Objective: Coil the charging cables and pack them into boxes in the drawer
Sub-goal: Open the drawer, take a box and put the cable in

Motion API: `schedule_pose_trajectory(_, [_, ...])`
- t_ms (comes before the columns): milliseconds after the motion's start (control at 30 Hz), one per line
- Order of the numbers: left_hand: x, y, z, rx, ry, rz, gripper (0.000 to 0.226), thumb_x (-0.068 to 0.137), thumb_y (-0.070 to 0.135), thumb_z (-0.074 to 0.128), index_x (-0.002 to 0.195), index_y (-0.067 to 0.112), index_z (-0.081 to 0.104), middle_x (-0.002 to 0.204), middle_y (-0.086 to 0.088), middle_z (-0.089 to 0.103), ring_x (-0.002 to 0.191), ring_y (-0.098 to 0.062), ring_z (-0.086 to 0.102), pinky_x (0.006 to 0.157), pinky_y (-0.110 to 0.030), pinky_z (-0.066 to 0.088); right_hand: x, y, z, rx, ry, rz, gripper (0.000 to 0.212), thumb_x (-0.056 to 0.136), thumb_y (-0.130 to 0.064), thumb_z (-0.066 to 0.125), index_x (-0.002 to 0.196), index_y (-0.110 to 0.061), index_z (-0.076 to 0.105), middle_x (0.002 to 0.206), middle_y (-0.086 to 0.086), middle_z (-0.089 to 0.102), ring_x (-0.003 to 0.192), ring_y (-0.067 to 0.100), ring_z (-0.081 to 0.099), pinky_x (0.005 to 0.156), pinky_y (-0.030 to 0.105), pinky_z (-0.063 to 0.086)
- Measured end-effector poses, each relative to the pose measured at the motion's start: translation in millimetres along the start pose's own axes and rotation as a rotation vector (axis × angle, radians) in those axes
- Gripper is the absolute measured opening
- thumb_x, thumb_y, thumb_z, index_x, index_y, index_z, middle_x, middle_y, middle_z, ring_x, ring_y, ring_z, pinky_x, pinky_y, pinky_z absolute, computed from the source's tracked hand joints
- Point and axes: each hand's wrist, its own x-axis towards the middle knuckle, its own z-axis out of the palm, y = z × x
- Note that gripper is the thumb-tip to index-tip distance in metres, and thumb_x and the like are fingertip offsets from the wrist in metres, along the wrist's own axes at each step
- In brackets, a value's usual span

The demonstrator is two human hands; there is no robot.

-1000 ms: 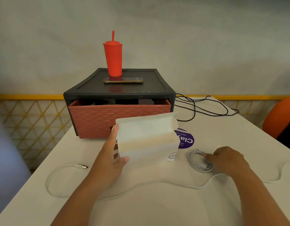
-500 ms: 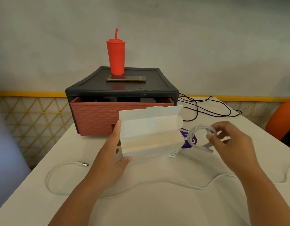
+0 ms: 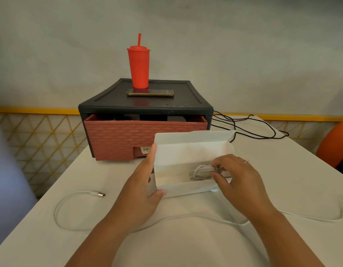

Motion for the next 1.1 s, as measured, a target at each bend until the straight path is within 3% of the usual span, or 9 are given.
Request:
schedule_pose_trajectory(100, [0,0,0,0.008,0.002,-0.004,0.110,0.083,0.012,0.068,0.111,0.079,-0.015,0.141,0.032,0.021,0.135,0.000,0.029,0.113,-0.029,0.029,-1,4,-2,0.000,-0.098,0.040,0.008,0.076,-0.021,0.056,0.082,-0.021,0.061,0.073,-0.009,0.061,0.065,0.014,0.057,0.065,0.015,0.035])
schedule_pose_trajectory(233, [0,0,0,0.004,0.005,-0.013,0.109,0.083,0.013,0.068,0.109,0.081,-0.013,0.141,0.031,0.022,0.134,0.000,0.030,0.113,-0.031,0.030,-4,9,-1,-0.013,-0.167,-0.008,0.025,0.078,-0.035,0.042,0.073,-0.022,0.062,0.068,-0.020,0.050,0.063,0.006,0.045,0.066,0.028,0.035])
schedule_pose_trajectory(400, [1,-5,-1,-0.119,0.001,-0.077,0.103,0.084,0.007,0.066,0.112,0.081,-0.001,0.143,0.025,0.030,0.130,-0.004,0.038,0.108,-0.027,0.035,-3,7,0,-0.003,-0.085,0.018,0.032,0.075,-0.040,0.049,0.080,-0.017,0.071,0.087,-0.007,0.064,0.083,0.014,0.050,0.075,0.020,0.037])
schedule_pose_trajectory(500, [3,-8,-3,-0.204,-0.012,-0.140,0.100,0.085,0.004,0.064,0.115,0.079,0.005,0.142,0.010,0.040,0.127,-0.007,0.042,0.107,-0.029,0.037,0,6,-9,0.120,-0.047,0.245,0.031,0.074,-0.042,0.066,0.100,-0.025,0.063,0.103,-0.011,0.056,0.093,0.010,0.048,0.073,0.007,0.033])
schedule_pose_trajectory(600, [4,-9,-3,-0.219,-0.034,-0.162,0.096,0.086,0.004,0.062,0.119,0.073,0.006,0.138,0.010,0.042,0.123,-0.006,0.043,0.104,-0.027,0.037,0,14,-14,0.446,-0.199,0.498,0.058,0.066,-0.027,0.083,0.107,-0.043,0.044,0.104,-0.022,0.055,0.095,-0.003,0.054,0.071,0.011,0.041])
schedule_pose_trajectory(700, [4,-8,1,-0.240,-0.031,-0.158,0.089,0.087,0.003,0.059,0.122,0.067,0.008,0.135,0.015,0.039,0.120,-0.002,0.040,0.099,-0.020,0.033,-7,22,-6,0.689,-0.404,0.630,0.079,0.058,-0.022,0.084,0.120,-0.047,0.041,0.107,-0.018,0.064,0.098,0.002,0.062,0.079,0.021,0.050])
schedule_pose_trajectory(867, [6,-12,10,-0.146,0.061,-0.140,0.078,0.093,0.002,0.050,0.127,0.061,0.012,0.113,0.044,0.032,0.104,0.018,0.039,0.096,-0.013,0.031,-9,19,22,0.643,-0.330,0.744,0.060,0.077,-0.006,0.071,0.126,-0.034,0.049,0.103,-0.011,0.066,0.093,0.005,0.061,0.073,0.019,0.047])
schedule_pose_trajectory(967, [9,-20,11,-0.092,0.053,-0.176,0.074,0.093,0.005,0.050,0.141,0.048,0.015,0.124,0.028,0.041,0.112,0.008,0.042,0.096,-0.015,0.034,-5,14,32,0.559,-0.275,0.759,0.060,0.081,-0.010,0.068,0.130,-0.035,0.045,0.103,-0.015,0.063,0.090,-0.001,0.057,0.075,0.018,0.044])
schedule_pose_trajectory(1100, [11,-36,13,-0.056,0.003,-0.207,0.069,0.089,0.011,0.058,0.140,0.043,0.025,0.131,0.016,0.045,0.115,-0.001,0.047,0.096,-0.016,0.037,2,11,37,0.412,-0.229,0.733,0.059,0.083,-0.010,0.063,0.133,-0.030,0.041,0.088,-0.020,0.054,0.077,-0.004,0.051,0.069,0.019,0.038])
